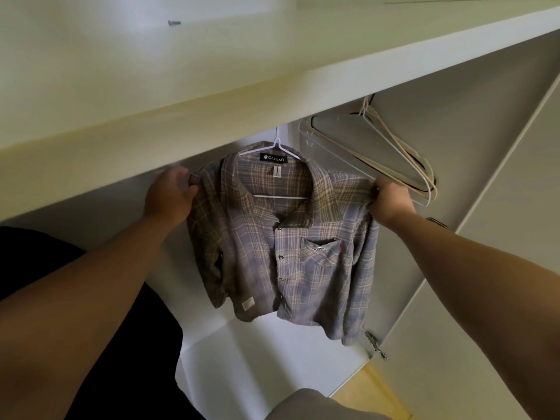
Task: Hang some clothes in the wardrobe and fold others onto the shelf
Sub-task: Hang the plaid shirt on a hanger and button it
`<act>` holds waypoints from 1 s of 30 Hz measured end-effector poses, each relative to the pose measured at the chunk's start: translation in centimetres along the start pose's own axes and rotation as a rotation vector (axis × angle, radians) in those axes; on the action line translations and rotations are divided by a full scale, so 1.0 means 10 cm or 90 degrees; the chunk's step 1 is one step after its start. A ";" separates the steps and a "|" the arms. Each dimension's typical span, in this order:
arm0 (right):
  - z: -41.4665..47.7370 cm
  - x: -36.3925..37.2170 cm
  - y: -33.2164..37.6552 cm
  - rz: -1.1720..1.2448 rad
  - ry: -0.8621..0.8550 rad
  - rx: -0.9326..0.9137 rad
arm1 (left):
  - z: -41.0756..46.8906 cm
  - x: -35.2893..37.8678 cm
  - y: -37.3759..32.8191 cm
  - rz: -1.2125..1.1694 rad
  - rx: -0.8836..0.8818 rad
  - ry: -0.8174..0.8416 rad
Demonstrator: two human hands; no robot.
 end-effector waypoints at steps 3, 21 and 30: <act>-0.02 -0.02 -0.04 0.001 -0.004 -0.004 | 0.08 0.12 0.05 -0.024 -0.020 0.067; -0.11 -0.02 -0.12 -0.041 -0.001 0.044 | 0.32 0.37 -0.24 0.048 0.046 0.102; -0.12 -0.10 -0.19 -0.005 0.022 0.073 | 0.27 0.43 -0.80 0.120 0.185 0.098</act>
Point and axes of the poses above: each hand's wrist, its own z-axis towards the middle knuckle, its own x-axis out of the palm, y = z × x, the point moved 8 cm from there along z, towards the middle knuckle, and after that the axes turned 1 degree about y, right-handed, at the moved point
